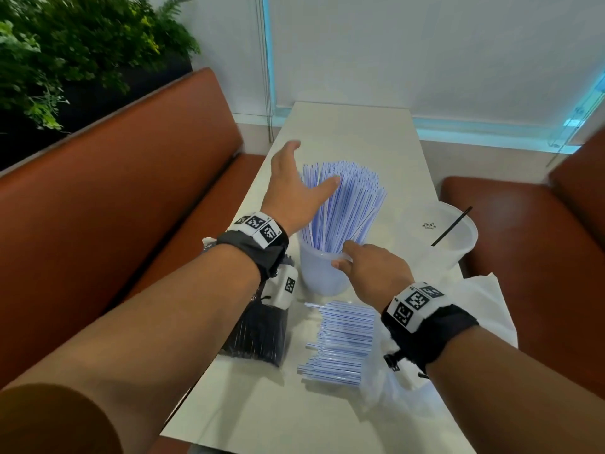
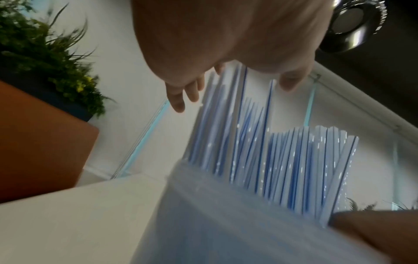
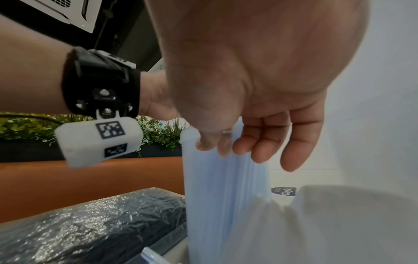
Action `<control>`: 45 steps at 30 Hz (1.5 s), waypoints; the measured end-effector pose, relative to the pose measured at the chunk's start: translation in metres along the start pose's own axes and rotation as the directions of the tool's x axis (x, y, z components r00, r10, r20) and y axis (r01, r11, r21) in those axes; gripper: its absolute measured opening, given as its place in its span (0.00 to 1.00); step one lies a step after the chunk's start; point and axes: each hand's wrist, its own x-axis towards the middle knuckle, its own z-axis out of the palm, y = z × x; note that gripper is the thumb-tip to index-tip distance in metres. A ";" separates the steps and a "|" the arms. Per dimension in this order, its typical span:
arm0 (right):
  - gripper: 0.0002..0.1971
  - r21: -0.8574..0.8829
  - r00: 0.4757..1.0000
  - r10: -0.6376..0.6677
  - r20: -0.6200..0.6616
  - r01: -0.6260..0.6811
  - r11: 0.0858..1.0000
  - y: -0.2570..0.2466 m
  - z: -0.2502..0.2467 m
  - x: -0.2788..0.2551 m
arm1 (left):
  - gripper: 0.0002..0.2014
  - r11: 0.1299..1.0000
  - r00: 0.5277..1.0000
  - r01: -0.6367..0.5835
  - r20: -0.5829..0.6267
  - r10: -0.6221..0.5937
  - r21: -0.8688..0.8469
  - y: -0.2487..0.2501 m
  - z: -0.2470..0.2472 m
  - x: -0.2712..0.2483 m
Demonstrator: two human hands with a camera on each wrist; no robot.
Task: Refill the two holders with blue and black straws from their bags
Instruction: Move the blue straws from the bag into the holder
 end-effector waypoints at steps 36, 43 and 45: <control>0.12 0.054 0.878 0.419 0.233 -0.441 0.896 0.001 -0.012 -0.058 | 0.21 0.791 0.538 -0.465 0.836 -0.105 0.399 -0.011 0.053 -0.163; 0.13 -0.025 0.902 0.329 0.281 -0.335 0.942 0.003 -0.013 -0.061 | 0.16 0.747 0.538 -0.514 0.837 -0.103 0.422 -0.012 0.067 -0.160; 0.14 -0.042 0.910 0.297 0.289 -0.298 0.954 0.008 -0.010 -0.061 | 0.17 0.717 0.550 -0.538 0.829 -0.101 0.444 -0.011 0.069 -0.158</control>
